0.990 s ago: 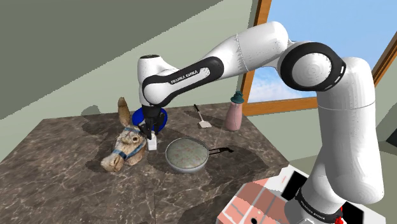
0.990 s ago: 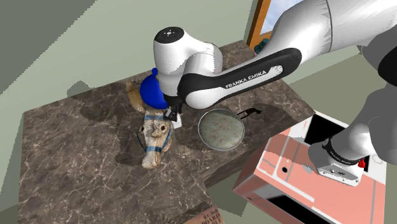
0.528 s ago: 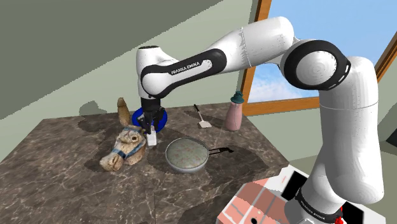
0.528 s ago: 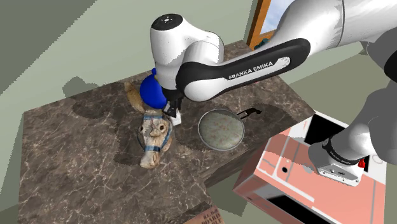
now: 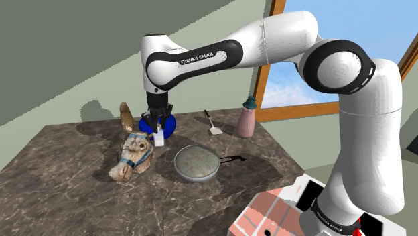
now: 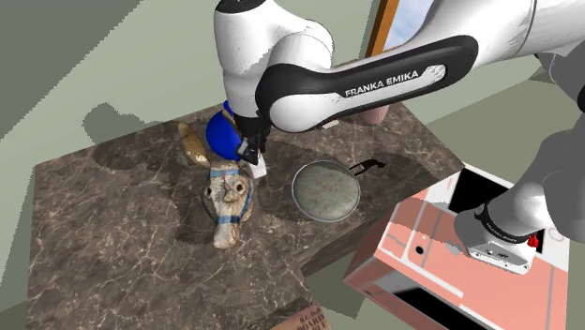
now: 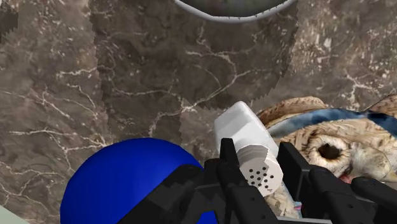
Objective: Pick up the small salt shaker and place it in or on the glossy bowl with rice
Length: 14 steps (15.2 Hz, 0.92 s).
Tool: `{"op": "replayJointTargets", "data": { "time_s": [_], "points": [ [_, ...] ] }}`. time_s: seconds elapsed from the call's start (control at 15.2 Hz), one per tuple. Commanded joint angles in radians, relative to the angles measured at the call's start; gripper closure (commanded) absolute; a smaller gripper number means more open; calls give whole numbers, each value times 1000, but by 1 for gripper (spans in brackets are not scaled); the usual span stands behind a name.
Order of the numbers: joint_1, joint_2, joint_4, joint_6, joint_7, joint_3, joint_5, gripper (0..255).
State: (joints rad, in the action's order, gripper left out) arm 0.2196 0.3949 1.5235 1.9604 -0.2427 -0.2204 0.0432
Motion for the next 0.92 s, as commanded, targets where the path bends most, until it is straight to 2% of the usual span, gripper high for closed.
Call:
{"op": "replayJointTargets", "data": {
  "time_s": [0.0,0.86],
  "points": [
    [0,-5,-20,-25,0,-1,-1,255],
    [6,-9,-188,-197,-2,-4,-2,255]
  ]
}}
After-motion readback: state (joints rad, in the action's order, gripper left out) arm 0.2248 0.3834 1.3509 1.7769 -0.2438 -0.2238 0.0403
